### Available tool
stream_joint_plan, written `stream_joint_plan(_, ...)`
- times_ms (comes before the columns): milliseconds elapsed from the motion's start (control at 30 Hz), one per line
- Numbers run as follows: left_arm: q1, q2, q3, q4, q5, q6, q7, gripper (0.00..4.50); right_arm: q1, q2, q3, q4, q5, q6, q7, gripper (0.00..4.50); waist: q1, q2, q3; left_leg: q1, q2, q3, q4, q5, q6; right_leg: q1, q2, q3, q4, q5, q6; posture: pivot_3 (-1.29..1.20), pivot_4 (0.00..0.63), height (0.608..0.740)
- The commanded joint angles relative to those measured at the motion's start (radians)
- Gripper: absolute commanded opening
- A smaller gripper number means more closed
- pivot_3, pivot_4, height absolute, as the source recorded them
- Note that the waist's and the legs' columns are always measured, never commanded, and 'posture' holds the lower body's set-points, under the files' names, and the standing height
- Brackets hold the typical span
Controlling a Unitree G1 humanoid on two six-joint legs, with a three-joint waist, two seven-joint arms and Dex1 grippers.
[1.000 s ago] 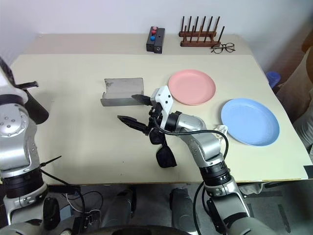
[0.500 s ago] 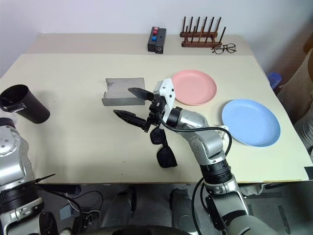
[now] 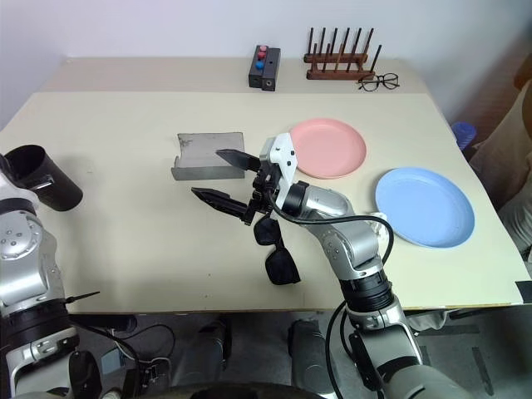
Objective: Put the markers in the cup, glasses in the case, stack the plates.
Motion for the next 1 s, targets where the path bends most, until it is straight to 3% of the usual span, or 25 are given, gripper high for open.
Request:
stream_joint_plan(33,-0.017,0.011,0.004,-0.005,-0.006,-0.024,0.005,0.08,-0.017,0.006,-0.003,-0.027,0.006,-0.016,0.0,4.5,0.0,0.0,0.0,0.0,0.0,0.0,0.0,0.0,0.0,0.0,0.0,0.0,0.0,0.0,0.0,0.0,0.15,0.74)
stream_joint_plan(633,-0.008,-0.007,-0.001,0.007,-0.026,-0.018,0.006,0.08,-0.02,0.008,-0.001,-0.024,0.004,-0.015,-0.001,4.5,0.0,0.0,0.0,0.0,0.0,0.0,0.0,0.0,0.0,0.0,0.0,0.0,0.0,0.0,0.0,0.0,0.15,0.74)
stream_joint_plan(900,-0.003,-0.011,0.0,0.007,-0.016,-0.012,0.018,3.89,-0.019,0.008,0.0,-0.025,0.003,-0.015,-0.002,4.5,0.0,0.0,0.0,0.0,0.0,0.0,0.0,0.0,0.0,0.0,0.0,0.0,0.0,0.0,0.0,0.0,0.15,0.74)
stream_joint_plan(1000,-0.005,-0.011,-0.002,0.01,-0.017,-0.009,0.02,3.89,-0.02,0.008,0.001,-0.022,0.002,-0.017,-0.002,4.5,0.0,0.0,0.0,0.0,0.0,0.0,0.0,0.0,0.0,0.0,0.0,0.0,0.0,0.0,0.0,0.0,0.15,0.74)
